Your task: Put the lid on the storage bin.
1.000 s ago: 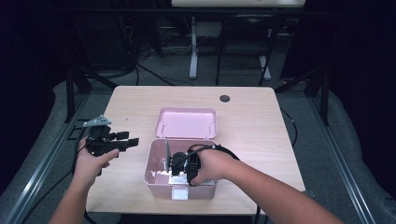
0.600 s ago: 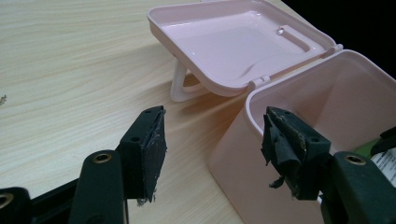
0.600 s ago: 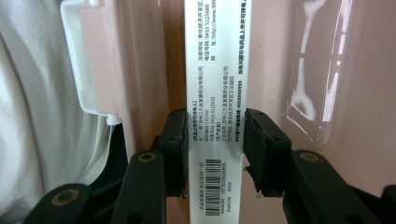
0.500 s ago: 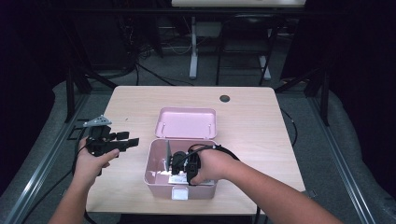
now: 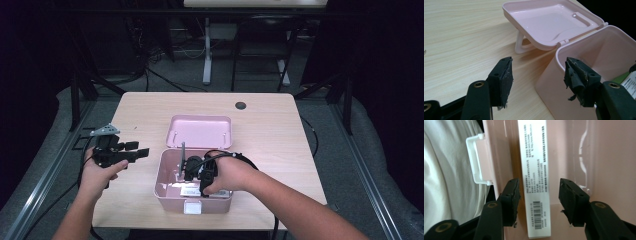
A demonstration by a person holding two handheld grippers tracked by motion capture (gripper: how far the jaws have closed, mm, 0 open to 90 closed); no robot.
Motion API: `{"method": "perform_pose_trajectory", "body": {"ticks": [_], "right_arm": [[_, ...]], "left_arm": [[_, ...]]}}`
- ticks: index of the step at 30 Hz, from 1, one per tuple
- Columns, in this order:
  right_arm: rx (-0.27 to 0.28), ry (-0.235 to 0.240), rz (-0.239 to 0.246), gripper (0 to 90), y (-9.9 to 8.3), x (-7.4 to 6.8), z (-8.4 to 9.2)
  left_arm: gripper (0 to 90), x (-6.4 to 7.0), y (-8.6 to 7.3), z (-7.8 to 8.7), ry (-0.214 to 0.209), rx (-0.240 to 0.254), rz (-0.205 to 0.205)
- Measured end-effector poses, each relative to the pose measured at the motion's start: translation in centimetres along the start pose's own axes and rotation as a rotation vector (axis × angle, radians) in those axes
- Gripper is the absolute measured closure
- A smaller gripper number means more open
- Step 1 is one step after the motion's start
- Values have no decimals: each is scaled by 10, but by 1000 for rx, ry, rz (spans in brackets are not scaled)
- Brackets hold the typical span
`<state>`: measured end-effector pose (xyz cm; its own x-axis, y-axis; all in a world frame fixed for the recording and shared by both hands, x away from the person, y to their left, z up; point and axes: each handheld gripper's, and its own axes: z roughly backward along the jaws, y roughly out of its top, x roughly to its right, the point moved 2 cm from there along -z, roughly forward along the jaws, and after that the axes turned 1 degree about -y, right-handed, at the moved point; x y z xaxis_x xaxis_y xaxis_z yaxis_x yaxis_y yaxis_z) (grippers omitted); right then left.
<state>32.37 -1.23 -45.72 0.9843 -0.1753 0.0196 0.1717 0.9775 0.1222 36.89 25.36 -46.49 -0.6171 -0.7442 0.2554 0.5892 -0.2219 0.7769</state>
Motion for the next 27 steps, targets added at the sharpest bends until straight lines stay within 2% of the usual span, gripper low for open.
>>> {"method": "perform_pose_trajectory", "body": {"ticks": [5, 12, 20, 27], "right_arm": [[68, -18, -31, 444, -5, 5, 11], [157, -82, -95, 365, -16, 12, 24], [247, -94, -207, 245, -28, 24, 33], [298, -99, -262, 222, -36, 30, 34]], "left_arm": [[398, 2, 0, -1, -5, -9, -10], [406, 4, 0, -1, -9, -10, -15], [413, 7, 0, -2, -10, -13, -24], [413, 8, 0, -2, -12, -17, -37]]}}
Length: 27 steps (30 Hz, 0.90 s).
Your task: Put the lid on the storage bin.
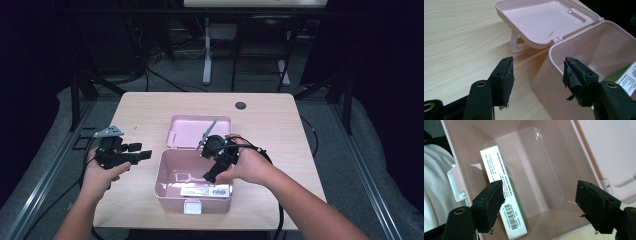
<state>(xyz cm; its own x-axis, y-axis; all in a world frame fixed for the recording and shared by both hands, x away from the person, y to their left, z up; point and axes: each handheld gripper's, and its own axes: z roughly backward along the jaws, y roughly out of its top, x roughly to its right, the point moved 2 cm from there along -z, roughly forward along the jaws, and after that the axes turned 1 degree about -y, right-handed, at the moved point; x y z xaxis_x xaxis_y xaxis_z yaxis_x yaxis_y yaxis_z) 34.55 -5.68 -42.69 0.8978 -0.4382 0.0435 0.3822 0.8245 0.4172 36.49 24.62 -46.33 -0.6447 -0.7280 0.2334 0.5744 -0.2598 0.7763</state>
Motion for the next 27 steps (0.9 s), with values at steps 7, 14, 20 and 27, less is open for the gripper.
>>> {"method": "perform_pose_trajectory", "body": {"ticks": [7, 14, 20, 27], "right_arm": [[68, -19, -42, 293, -6, 9, 2], [138, -34, -60, 376, -11, 17, 3], [181, -70, -92, 447, -16, 26, 2], [211, -101, -154, 461, -24, 45, 0]], "left_arm": [[431, 3, 1, 0, -6, 3, -21], [431, 5, 1, -2, -4, 3, -38], [431, 9, 1, -4, -17, 3, -51], [431, 12, 0, -6, -15, 13, -72]]}}
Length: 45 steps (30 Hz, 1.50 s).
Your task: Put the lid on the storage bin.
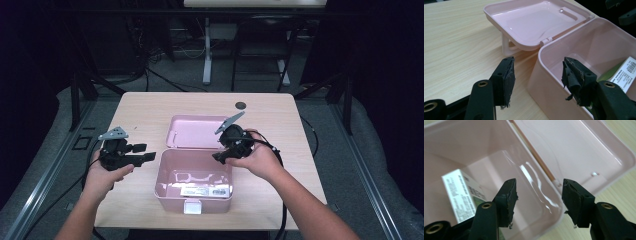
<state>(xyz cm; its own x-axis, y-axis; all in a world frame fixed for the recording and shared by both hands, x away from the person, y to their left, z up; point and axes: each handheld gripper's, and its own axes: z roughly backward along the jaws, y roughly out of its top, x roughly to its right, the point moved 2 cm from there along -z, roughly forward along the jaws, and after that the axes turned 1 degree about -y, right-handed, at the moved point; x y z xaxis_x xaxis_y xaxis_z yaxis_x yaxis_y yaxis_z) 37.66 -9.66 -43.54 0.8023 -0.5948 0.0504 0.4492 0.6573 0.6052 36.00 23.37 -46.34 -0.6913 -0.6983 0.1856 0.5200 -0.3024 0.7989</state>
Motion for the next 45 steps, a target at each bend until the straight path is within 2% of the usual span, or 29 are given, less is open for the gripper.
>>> {"method": "perform_pose_trajectory", "body": {"ticks": [3, 4, 6, 8, 10, 16, 22, 25, 26, 30, 36, 37, 40, 45], "right_arm": [[1, -1, -38, 466, -3, 6, -1], [-6, -13, -69, 467, -5, 9, -2], [-7, -24, -81, 470, -6, 10, -3], [25, -47, -122, 490, -7, 16, -4], [32, -48, -137, 491, -8, 18, -4], [64, -92, -179, 497, -5, 29, -5], [63, -98, -221, 492, -4, 38, -10], [60, -111, -231, 492, -4, 42, -13], [66, -117, -247, 492, -3, 45, -14], [73, -126, -266, 492, -2, 49, -16], [70, -138, -293, 492, -1, 57, -23], [72, -145, -294, 492, -1, 58, -24], [66, -156, -301, 492, 0, 62, -26], [79, -176, -331, 484, 1, 70, -29]], "left_arm": [[430, 2, 0, -1, -2, 1, -20], [430, 3, 0, -1, -3, 2, -23], [430, 4, 0, -2, -9, 0, -22], [428, 5, 0, -4, -17, 4, -27], [428, 6, 0, -4, -24, 5, -32], [431, 9, -1, -7, -46, 17, -33], [439, 13, -2, -12, -53, 15, -37], [524, 15, -2, -13, -40, 23, -45], [558, 15, -2, -13, -40, 28, -45], [597, 15, -3, -14, -25, 13, -53], [651, 16, -6, -18, -51, -11, -35], [661, 17, -6, -19, -51, -20, -42], [695, 18, -8, -22, -39, -36, -55], [732, 18, -10, -26, -31, -54, -55]]}}
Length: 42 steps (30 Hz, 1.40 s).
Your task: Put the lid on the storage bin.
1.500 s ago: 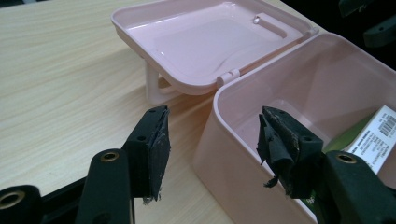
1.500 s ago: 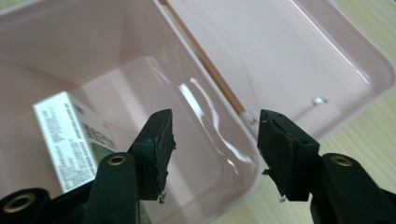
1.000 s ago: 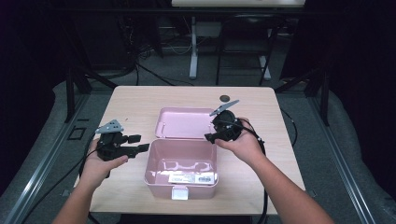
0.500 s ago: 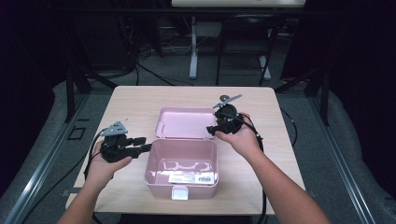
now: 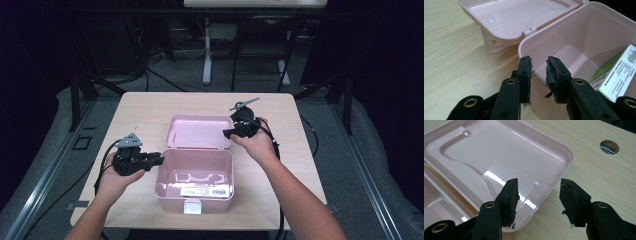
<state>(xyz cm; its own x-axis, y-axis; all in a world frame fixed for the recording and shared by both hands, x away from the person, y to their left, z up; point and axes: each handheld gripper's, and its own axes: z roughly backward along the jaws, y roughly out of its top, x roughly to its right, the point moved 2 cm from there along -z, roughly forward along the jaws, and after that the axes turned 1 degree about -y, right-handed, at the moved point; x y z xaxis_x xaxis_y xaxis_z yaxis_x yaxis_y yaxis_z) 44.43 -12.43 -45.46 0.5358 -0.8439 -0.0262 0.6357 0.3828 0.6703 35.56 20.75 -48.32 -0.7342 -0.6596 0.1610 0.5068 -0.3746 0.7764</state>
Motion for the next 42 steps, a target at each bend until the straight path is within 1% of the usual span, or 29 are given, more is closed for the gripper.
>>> {"method": "perform_pose_trajectory", "body": {"ticks": [6, 8, 9, 17, 18, 25, 29, 31, 33, 36, 39, 42], "right_arm": [[-10, -13, -44, 482, 0, 10, -6], [-13, -18, -50, 482, 1, 13, -7], [-10, -19, -63, 482, 1, 14, -8], [-11, -40, -90, 476, 3, 22, -20], [-18, -40, -94, 476, 4, 23, -22], [-12, -56, -121, 477, 5, 24, -36], [-12, -53, -144, 482, 6, 24, -44], [-20, -50, -152, 490, 6, 23, -48], [-20, -49, -148, 501, 6, 22, -52], [-21, -47, -154, 515, 6, 21, -56], [-23, -46, -175, 526, 5, 21, -59], [-29, -49, -185, 540, 4, 21, -63]], "left_arm": [[757, 1, 0, 1, 7, 4, -4], [759, 0, 0, 1, 2, 5, -7], [759, 0, 0, 1, -1, 7, -1], [759, -1, -1, 0, -3, 13, 6], [759, -1, -1, 0, -3, 15, 11], [759, -2, -1, 0, -9, 16, 17], [760, -2, -1, 0, -11, 16, 14], [760, -2, -1, 0, -11, 17, 15], [760, -2, -1, 0, -11, 18, 15], [760, -2, -1, 0, -6, 20, 15], [760, -2, -1, 0, -8, 20, 17], [761, -2, -1, 0, -6, 21, 16]]}}
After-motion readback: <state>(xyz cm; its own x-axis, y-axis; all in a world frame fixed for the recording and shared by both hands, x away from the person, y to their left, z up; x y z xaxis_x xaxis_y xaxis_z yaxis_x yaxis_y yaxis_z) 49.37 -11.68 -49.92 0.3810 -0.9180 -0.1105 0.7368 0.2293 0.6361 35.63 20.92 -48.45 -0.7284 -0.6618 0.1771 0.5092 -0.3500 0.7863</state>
